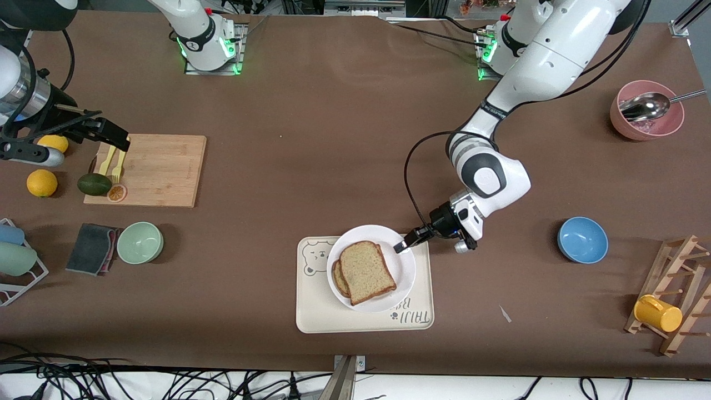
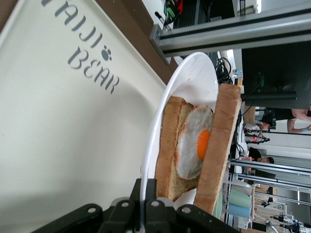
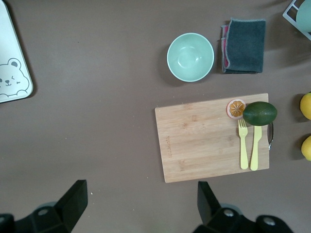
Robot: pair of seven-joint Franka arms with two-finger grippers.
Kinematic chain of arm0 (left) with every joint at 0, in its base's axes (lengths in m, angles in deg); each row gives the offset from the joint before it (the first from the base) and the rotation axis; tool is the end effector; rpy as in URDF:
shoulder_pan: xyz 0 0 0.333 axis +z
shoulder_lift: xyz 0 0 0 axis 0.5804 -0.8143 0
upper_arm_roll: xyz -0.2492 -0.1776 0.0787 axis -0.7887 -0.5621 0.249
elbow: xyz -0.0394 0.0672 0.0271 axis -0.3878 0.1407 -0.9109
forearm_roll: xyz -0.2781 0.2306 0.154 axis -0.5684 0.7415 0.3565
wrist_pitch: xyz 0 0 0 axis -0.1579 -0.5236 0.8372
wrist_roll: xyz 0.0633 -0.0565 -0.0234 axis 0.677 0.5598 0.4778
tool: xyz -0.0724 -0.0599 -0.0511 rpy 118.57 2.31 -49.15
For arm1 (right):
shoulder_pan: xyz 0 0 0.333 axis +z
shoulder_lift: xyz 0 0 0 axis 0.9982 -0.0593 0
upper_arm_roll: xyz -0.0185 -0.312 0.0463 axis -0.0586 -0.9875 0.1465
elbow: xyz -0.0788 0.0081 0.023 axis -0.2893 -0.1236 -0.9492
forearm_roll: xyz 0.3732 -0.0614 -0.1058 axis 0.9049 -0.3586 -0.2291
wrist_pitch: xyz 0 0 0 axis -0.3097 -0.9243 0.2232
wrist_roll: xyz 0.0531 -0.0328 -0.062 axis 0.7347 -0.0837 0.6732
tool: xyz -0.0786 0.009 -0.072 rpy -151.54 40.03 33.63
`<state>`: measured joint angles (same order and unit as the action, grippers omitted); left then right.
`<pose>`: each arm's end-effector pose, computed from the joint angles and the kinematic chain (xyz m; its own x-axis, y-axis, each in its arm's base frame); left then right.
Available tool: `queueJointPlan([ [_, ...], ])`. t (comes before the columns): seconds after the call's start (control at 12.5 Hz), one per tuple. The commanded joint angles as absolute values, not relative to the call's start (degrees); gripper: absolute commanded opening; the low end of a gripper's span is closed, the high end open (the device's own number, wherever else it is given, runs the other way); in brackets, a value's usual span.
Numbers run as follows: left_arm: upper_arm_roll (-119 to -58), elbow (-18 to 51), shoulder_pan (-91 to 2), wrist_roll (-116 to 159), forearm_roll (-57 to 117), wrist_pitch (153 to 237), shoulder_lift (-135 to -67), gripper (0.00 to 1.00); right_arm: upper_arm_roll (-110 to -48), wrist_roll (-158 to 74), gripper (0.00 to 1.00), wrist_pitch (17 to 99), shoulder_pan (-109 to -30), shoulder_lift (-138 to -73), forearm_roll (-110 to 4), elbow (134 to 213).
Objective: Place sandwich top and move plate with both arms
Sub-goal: 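Slide the white plate with the left gripper onto the cream tray, then open the left gripper and release the plate rim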
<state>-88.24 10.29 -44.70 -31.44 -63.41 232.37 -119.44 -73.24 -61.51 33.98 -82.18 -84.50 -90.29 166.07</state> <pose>0.6375 -0.2635 0.1881 0.8735 0.4866 0.0137 0.2189 -0.4177 0.8818 0.5677 0.0465 0.5846 0.9848 -0.1655 -0.0520 -0.1643 -0.9861 0.0263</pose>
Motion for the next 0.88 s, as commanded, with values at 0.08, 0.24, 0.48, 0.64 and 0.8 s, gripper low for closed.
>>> queueJointPlan([
  [0.08, -87.3, 3.7, -46.9, -31.2, -62.3, 236.2, -124.6, 0.00, -73.2, -60.8, 1.00, 32.8, -82.4, -84.7, -90.2, 164.9],
  [0.24, -87.1, 2.5, -46.9, -31.2, -62.3, 236.2, -125.6, 0.00, -73.2, -60.8, 1.00, 32.8, -82.5, -84.7, -90.2, 164.9],
  [0.48, -86.6, -0.2, -47.3, -31.5, -62.1, 236.3, -129.1, 0.00, -73.2, -60.8, 1.00, 32.9, -82.5, -84.7, -90.2, 164.9],
  [0.64, -86.4, -0.3, -47.7, -31.6, -62.1, 236.3, -129.3, 0.11, -73.2, -60.7, 1.00, 32.9, -82.4, -84.8, -90.2, 164.9],
  [0.8, -86.4, -0.1, -47.7, -31.8, -62.1, 236.3, -129.1, 0.23, -73.2, -60.7, 1.00, 32.9, -82.5, -84.8, -90.2, 164.9],
])
